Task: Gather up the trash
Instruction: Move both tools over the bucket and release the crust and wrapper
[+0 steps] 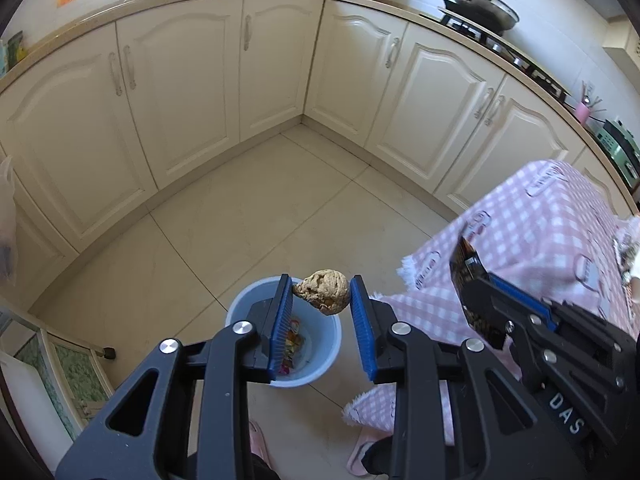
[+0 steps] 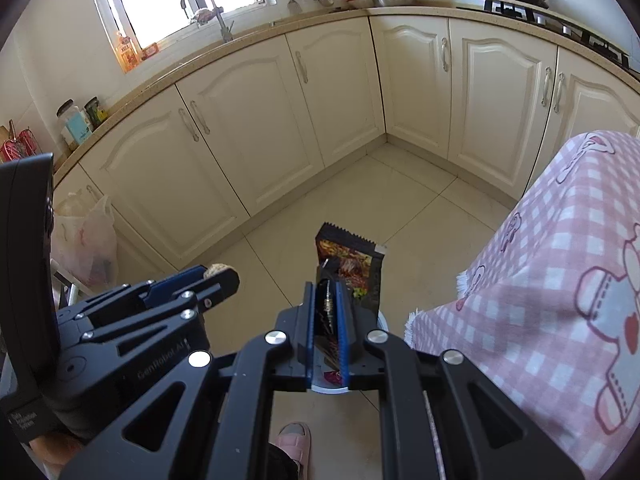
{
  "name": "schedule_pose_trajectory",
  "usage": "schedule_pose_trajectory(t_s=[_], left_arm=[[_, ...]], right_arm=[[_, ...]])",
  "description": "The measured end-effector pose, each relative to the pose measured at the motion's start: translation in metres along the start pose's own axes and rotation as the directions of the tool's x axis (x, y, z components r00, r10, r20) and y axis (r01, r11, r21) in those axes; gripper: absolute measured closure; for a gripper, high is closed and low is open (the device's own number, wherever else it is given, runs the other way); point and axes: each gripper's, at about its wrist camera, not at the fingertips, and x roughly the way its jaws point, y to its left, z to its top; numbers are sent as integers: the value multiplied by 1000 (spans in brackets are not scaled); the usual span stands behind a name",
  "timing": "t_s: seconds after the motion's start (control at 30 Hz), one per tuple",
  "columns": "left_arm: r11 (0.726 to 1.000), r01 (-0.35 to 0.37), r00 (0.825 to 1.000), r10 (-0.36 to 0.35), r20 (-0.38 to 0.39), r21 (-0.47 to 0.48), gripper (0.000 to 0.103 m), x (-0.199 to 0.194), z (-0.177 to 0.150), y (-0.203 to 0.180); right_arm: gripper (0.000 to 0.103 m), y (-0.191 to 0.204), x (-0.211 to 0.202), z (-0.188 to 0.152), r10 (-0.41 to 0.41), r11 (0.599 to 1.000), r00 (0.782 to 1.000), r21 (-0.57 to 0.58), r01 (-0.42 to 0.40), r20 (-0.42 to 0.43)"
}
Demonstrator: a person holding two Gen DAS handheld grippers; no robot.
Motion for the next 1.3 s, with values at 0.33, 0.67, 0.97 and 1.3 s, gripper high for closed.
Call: schedule_pose_trajectory(t_s=[0.33, 0.67, 0.97, 1.3], left_arm=[[998, -36, 999, 35, -11, -46, 41, 14, 2, 22], [992, -69, 997, 66, -35, -105, 41, 18, -4, 48], [981, -101, 995, 97, -29, -165, 41, 16, -3, 69], [973, -131, 991, 131, -12, -189, 41, 8, -2, 74]], right_arm=[[93, -5, 26, 0, 7, 1000, 999, 2, -6, -43], [93, 17, 51, 2, 35, 999, 996, -16, -37, -78], [93, 35, 62, 18, 50, 997, 997, -48, -53, -51], [77, 39, 60, 40, 63, 997, 997, -47, -61, 37]])
